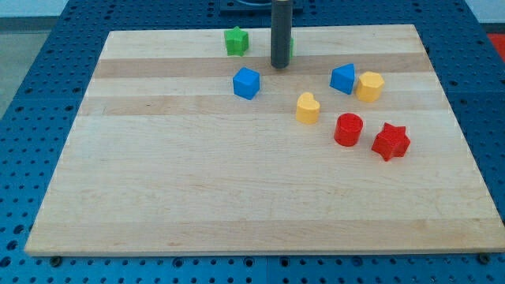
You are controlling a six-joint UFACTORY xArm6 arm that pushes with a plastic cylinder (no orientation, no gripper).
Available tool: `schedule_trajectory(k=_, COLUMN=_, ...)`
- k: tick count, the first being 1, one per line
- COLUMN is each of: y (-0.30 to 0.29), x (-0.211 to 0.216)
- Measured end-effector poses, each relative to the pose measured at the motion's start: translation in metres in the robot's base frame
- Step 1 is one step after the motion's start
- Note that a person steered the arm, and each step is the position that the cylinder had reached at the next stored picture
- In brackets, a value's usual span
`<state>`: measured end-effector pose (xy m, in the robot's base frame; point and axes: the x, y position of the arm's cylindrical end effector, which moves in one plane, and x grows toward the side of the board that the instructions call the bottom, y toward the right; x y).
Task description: Move the yellow hexagon to the right of the blue triangle
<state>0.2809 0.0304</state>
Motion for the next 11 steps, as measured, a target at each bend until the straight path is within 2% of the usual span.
schedule_trajectory(k=1, y=0.0, x=-0.011)
schedule_trajectory(k=2, y=0.011, x=0.044)
schedule_trajectory(k=3, y=0.07, x=0.122)
schedule_trajectory(k=4, y=0.096, x=0.136)
schedule_trajectory(k=8, y=0.145, x=0.093)
schedule_trajectory(k=11, y=0.18, x=0.091)
